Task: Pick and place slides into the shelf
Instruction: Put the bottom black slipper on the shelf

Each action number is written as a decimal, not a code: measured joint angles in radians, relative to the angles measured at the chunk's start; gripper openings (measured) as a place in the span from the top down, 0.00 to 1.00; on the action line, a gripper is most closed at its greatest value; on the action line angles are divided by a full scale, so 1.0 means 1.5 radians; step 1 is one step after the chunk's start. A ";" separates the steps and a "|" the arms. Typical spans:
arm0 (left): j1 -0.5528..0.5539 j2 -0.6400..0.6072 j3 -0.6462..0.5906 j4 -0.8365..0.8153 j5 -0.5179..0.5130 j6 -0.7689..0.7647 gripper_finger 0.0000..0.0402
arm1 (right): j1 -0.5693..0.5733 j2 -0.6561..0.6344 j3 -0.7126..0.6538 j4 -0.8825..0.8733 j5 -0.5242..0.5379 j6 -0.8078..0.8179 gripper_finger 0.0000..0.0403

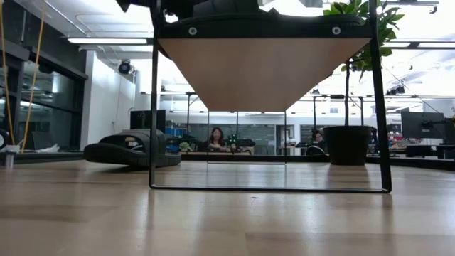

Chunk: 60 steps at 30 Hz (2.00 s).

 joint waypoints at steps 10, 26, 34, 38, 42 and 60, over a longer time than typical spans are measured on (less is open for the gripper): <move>0.078 -0.001 -0.075 0.110 0.144 -0.014 0.77 | 0.000 0.000 0.000 -0.003 -0.014 -0.005 0.52; 0.143 0.006 -0.152 0.243 0.220 -0.064 0.77 | 0.000 0.003 0.000 0.004 -0.014 -0.008 0.52; 0.143 0.045 -0.152 0.290 0.225 -0.065 0.77 | -0.001 0.036 0.000 0.033 -0.014 -0.025 0.52; 0.159 0.067 -0.152 0.308 0.253 -0.070 0.77 | -0.001 0.039 0.000 0.035 -0.012 -0.031 0.52; 0.184 0.080 -0.152 0.317 0.314 -0.071 0.77 | -0.007 0.039 0.000 0.017 -0.011 -0.030 0.52; 0.190 0.080 -0.151 0.319 0.198 -0.253 0.77 | -0.058 0.033 0.000 0.046 0.008 0.076 0.52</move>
